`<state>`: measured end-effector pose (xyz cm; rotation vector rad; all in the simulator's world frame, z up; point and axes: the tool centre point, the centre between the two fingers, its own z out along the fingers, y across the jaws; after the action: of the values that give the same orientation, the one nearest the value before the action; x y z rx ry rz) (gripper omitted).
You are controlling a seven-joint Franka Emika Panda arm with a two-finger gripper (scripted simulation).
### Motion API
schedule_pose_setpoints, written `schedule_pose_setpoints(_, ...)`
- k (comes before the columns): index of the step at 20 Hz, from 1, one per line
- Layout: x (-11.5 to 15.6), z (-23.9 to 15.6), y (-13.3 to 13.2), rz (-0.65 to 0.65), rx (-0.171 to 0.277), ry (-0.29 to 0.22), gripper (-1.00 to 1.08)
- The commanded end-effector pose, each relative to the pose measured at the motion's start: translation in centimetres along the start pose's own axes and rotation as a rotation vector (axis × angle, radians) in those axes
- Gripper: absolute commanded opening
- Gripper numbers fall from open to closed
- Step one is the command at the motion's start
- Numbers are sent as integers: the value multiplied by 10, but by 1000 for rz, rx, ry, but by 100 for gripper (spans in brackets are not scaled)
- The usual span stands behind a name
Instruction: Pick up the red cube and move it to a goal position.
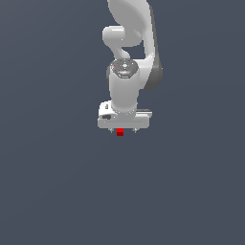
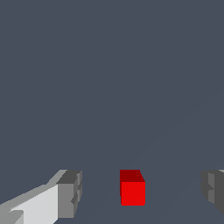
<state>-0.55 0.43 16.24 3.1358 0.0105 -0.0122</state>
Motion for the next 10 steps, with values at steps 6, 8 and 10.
schedule_pose_setpoints(6, -4, 5, 1, 1, 0, 0, 100)
schedule_pose_setpoints(8, -7, 10, 1, 1, 0, 0, 100)
schedule_pose_setpoints(10, -12, 17, 2, 3, 1, 1, 100)
